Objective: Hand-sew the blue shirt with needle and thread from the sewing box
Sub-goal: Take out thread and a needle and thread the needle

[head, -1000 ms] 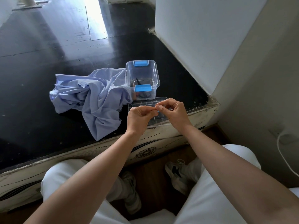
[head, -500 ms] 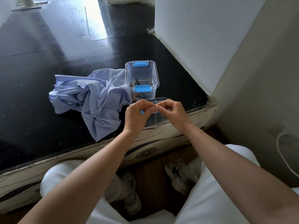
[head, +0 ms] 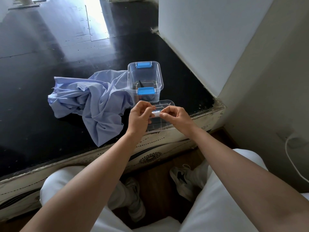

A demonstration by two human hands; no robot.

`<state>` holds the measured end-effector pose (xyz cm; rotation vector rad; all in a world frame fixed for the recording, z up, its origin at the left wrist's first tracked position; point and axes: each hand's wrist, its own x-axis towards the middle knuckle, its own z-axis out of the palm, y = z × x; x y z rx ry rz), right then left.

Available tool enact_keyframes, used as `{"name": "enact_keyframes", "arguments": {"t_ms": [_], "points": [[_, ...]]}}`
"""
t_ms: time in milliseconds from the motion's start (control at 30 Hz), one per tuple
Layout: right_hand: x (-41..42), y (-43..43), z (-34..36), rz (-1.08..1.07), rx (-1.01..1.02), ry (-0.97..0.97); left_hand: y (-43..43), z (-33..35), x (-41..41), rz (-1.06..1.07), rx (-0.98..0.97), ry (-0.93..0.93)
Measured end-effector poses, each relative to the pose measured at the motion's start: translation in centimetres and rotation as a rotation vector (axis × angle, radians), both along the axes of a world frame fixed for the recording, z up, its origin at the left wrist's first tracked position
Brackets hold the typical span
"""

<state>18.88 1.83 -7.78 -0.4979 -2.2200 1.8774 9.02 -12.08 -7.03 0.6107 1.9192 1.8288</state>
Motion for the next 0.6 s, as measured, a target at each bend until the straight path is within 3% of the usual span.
{"name": "enact_keyframes", "arguments": {"t_ms": [233, 600], "points": [[0.0, -0.1, 0.3, -0.007, -0.087, 0.03, 0.2, 1.4, 0.6, -0.061, 0.346, -0.539], [0.1, 0.3, 0.3, -0.038, -0.249, 0.119, 0.6, 1.0, -0.2, 0.098, 0.383, -0.553]]}}
